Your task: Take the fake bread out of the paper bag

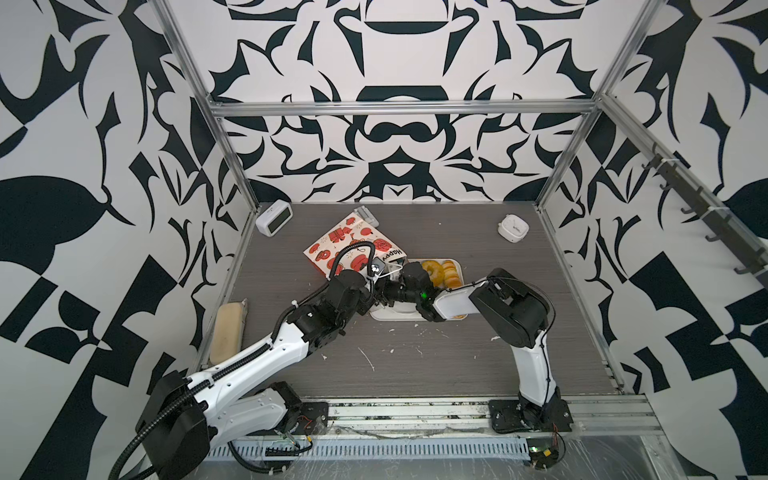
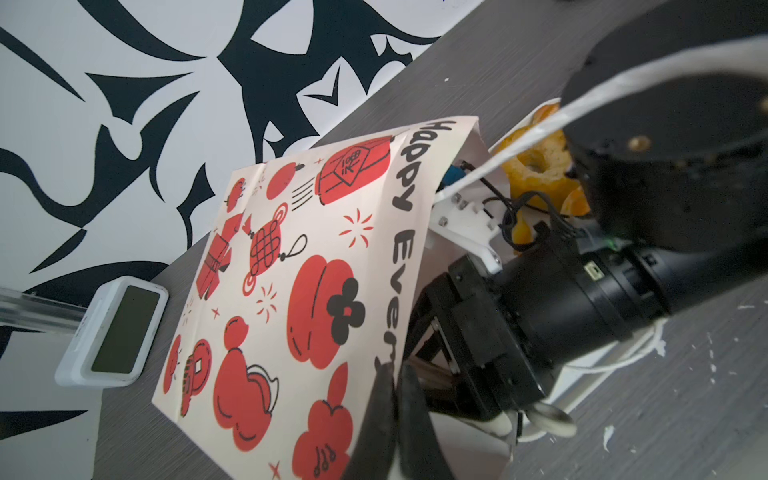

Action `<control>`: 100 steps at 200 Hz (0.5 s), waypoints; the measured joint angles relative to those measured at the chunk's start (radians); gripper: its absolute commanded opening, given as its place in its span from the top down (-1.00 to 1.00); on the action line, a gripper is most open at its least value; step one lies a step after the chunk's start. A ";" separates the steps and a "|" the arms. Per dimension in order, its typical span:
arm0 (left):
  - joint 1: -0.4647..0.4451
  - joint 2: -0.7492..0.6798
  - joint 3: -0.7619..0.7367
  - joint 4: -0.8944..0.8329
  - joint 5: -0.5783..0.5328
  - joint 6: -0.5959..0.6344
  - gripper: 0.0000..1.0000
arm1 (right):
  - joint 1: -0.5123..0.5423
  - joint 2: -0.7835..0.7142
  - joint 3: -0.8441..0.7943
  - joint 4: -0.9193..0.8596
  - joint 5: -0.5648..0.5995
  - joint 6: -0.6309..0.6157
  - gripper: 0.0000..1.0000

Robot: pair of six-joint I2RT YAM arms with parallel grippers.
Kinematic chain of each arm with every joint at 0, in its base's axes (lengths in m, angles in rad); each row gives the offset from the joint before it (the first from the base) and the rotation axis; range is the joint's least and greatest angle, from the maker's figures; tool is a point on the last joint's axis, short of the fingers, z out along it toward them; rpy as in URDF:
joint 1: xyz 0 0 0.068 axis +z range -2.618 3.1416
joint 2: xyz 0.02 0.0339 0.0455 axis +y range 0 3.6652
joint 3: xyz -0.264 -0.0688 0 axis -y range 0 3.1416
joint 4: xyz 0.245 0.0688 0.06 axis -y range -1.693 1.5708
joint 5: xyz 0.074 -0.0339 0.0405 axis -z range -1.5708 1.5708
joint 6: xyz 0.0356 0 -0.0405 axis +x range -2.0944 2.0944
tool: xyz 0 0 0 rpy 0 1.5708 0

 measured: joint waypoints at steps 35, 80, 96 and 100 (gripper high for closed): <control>0.000 0.013 0.005 0.021 -0.003 -0.025 1.00 | 0.000 -0.014 -0.019 -0.008 0.017 -0.011 0.13; 0.000 0.032 0.006 0.033 0.005 -0.039 1.00 | 0.013 -0.014 0.034 -0.068 0.030 -0.019 0.13; 0.000 0.032 0.006 0.033 0.005 -0.039 1.00 | 0.018 -0.014 0.056 -0.087 0.034 -0.022 0.12; 0.000 0.032 0.006 0.033 0.005 -0.039 1.00 | 0.018 -0.014 0.061 -0.093 0.035 -0.023 0.12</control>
